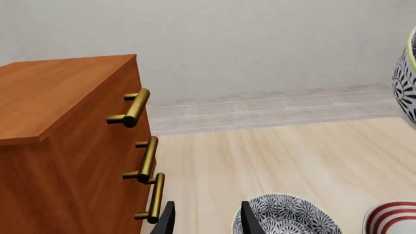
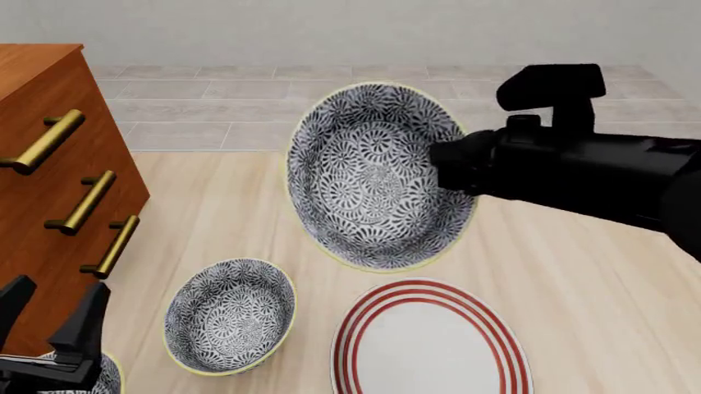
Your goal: Pick up the bowl and put it in the front on the plate.
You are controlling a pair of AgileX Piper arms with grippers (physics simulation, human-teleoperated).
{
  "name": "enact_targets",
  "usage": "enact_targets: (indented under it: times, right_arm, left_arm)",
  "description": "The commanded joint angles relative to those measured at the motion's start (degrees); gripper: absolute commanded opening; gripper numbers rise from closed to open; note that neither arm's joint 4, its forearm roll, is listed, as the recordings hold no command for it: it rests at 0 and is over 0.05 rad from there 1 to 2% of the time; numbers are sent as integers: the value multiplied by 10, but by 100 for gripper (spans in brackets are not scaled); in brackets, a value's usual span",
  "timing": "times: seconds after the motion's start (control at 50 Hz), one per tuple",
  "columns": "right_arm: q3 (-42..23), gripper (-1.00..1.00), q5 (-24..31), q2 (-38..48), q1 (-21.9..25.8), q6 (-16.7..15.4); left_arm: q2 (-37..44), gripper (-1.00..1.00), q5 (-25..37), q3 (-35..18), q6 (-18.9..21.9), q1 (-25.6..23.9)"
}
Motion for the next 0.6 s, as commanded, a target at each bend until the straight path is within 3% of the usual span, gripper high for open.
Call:
enact_targets:
  times: [0.02, 0.3, 0.6]
  right_arm:
    - [20, -100, 20, -47, 8, 18]
    - [47, -100, 45, -109, 10, 57]
    - [64, -100, 71, -156, 0, 69]
  left_arm:
    - [2, 100, -2, 0, 0, 0]
    - [-3, 100, 2, 0, 3, -1]
    - [3, 100, -2, 0, -3, -2]
